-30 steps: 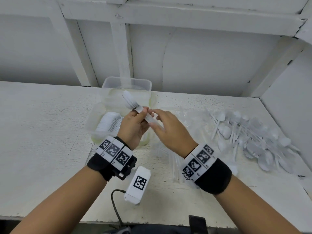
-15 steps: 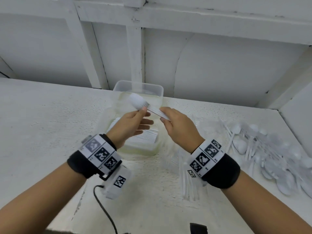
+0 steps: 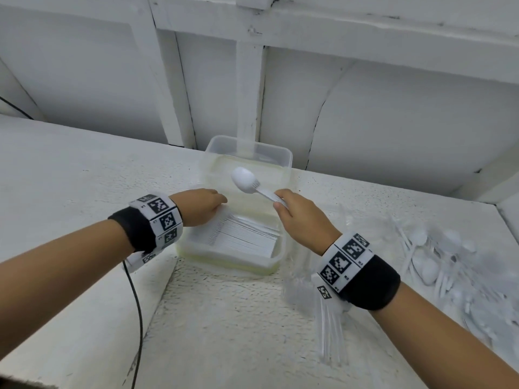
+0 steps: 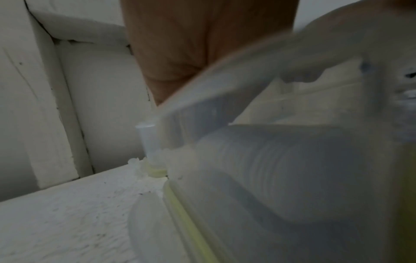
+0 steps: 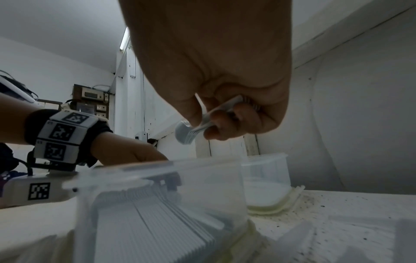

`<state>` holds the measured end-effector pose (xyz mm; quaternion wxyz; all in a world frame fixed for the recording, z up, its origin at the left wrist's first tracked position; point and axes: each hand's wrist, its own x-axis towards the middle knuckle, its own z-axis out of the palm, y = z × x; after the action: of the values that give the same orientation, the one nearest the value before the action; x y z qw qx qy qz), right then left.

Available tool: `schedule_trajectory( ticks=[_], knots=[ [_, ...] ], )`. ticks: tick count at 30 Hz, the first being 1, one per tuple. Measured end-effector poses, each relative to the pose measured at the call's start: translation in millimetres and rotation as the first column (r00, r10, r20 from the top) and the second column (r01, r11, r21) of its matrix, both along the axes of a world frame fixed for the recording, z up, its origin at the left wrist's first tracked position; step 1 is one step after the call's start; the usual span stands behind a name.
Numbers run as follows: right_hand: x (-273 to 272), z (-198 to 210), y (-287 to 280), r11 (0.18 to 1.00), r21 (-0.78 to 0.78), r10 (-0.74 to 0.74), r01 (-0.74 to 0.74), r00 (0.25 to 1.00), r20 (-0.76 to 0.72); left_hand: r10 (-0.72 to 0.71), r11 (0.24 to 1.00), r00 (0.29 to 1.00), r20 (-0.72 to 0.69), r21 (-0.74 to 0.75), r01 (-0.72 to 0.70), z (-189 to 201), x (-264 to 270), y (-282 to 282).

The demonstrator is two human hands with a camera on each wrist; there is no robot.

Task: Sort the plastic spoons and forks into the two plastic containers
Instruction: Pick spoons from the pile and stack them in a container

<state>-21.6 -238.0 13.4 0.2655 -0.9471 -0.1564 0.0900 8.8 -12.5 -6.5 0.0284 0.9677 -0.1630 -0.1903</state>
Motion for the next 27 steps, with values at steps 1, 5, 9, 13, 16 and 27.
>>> schedule_trajectory(
  ticks=[1, 5, 9, 13, 16, 27],
  knots=[
    [1, -2, 1, 1.0, -0.01, 0.012, -0.012, 1.0, -0.001, 0.0, 1.0, 1.0, 0.002, 0.008, -0.001, -3, 1, -1],
    [3, -9, 3, 0.999, -0.027, 0.026, -0.026, 1.0, -0.009, -0.026, 0.998, 0.999, 0.022, 0.056, 0.025, -9, 2, -4],
    [6, -11, 3, 0.998, -0.048, 0.048, -0.048, 0.999, -0.006, -0.017, 0.999, 0.999, 0.031, 0.047, 0.016, -12, 2, -2],
    [7, -11, 6, 0.985, -0.144, 0.1, -0.093, 0.994, 0.04, 0.039, 0.997, 0.999, 0.035, -0.071, -0.036, -12, 1, -6],
    [10, -7, 7, 0.973, -0.212, 0.113, -0.088, 0.988, 0.105, 0.088, 0.989, 0.996, -0.008, -0.115, -0.088, -11, 1, -4],
    [8, -3, 9, 0.937, -0.334, 0.155, -0.101, 0.978, 0.14, 0.092, 0.989, 0.995, -0.034, -0.11, -0.095, -14, 2, -4]
  ],
)
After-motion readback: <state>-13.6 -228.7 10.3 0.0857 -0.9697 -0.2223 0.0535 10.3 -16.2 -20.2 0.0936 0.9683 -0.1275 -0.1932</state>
